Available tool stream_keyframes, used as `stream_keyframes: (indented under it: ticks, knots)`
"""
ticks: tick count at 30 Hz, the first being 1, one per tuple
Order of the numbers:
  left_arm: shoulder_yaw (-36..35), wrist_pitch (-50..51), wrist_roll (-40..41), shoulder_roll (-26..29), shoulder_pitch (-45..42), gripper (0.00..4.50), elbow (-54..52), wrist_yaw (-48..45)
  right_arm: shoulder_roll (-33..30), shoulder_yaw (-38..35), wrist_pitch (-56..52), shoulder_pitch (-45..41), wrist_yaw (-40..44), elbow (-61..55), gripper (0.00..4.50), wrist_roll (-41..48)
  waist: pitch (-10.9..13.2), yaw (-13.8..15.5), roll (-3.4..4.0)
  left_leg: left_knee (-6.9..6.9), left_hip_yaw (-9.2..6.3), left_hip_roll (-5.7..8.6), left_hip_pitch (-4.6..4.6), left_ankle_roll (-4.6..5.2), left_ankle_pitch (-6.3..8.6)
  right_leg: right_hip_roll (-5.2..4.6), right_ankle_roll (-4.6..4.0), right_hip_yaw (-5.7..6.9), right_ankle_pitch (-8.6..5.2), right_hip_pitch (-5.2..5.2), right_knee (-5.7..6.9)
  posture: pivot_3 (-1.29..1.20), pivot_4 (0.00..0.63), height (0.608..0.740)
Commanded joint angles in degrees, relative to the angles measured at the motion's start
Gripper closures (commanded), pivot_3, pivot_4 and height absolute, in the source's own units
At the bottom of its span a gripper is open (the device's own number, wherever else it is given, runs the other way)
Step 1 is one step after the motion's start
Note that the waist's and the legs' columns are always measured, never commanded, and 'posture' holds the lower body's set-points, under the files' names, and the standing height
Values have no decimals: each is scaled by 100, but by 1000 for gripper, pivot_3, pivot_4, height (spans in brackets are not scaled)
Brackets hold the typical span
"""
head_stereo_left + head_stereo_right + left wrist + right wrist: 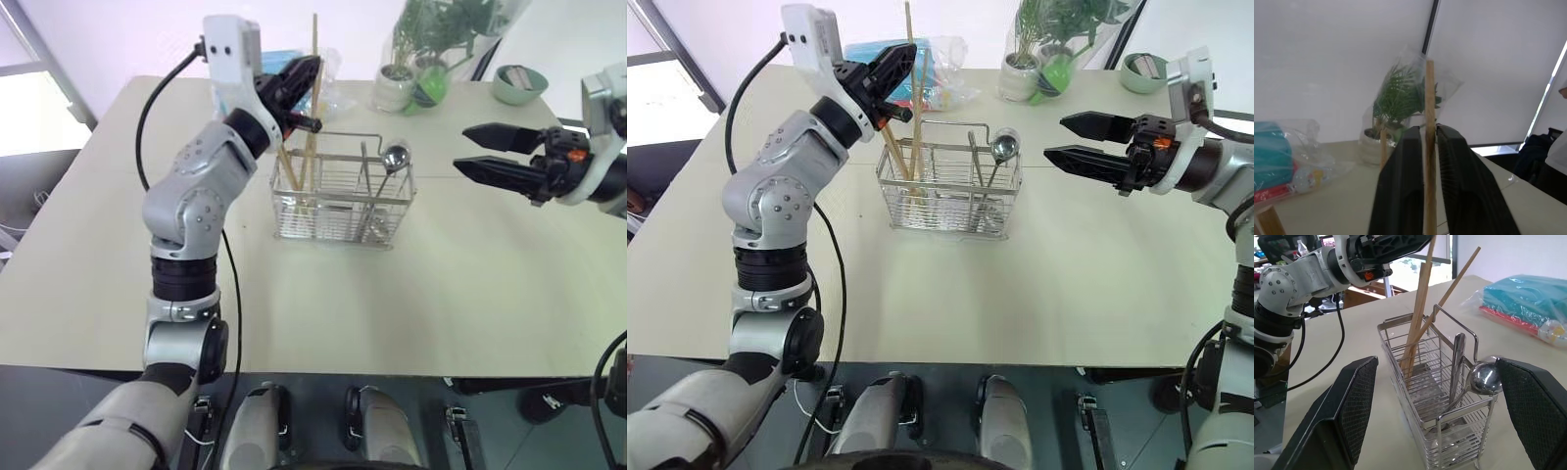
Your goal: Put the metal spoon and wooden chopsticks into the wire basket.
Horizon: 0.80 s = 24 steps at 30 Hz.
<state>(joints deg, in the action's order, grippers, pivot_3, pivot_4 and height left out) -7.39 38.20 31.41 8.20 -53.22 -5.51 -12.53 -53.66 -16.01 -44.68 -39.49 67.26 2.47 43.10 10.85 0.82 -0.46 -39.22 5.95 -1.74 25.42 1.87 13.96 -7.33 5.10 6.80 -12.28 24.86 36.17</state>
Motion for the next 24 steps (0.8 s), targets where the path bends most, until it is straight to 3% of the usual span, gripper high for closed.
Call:
stream_keyframes:
  ticks: [1, 5, 8, 14, 19, 24]
  knots:
    - [-16, -78, 25, 33, -40, 2017, -293, -18, -82, -143, 88, -135, -8, -66, 551, 52, 0, 2, 0, 0, 0, 0, 0, 1, 0, 0, 0, 0, 0, 0, 0, 0, 150, 707]
    - [-130, 155, 257, 208, -100, 14, -400, -136, -50, -103, 168, -127, 19, -25, 551, 4, 0, 0, 0, 0, 0, 0, 0, 2, 1, 0, 0, 0, 0, 0, 0, 0, 150, 707]
    - [-284, 452, 522, 548, -206, 14, -517, -306, -38, -61, 248, -117, 47, 34, 551, -49, 0, -5, 0, 0, 0, 0, -1, 1, 1, 0, 0, 0, 0, 0, 0, 0, 150, 707]
    - [-559, 1191, 1127, 2992, -125, 14, -653, -2265, -156, 173, 675, -9, 343, 364, 551, -454, 1, -64, 5, 7, 5, -7, 0, -18, -10, 8, -2, -3, -1, 12, 4, 0, 150, 707]
    - [-594, 901, 1030, 5153, 1094, 14, -631, -4523, -255, 481, 1304, 86, 788, 785, 551, -950, 1, -63, 12, 8, 11, -8, -1, -24, -11, 10, -3, -7, -3, 15, 0, 0, 150, 707]
    - [-787, 388, 772, 5986, 2143, 14, -464, -5544, -279, 701, 1810, 256, 1216, 1009, 551, -1268, 2, -3, 12, 6, 6, -7, 9, -5, 6, 4, -23, -7, -14, 22, -8, 0, 150, 707]
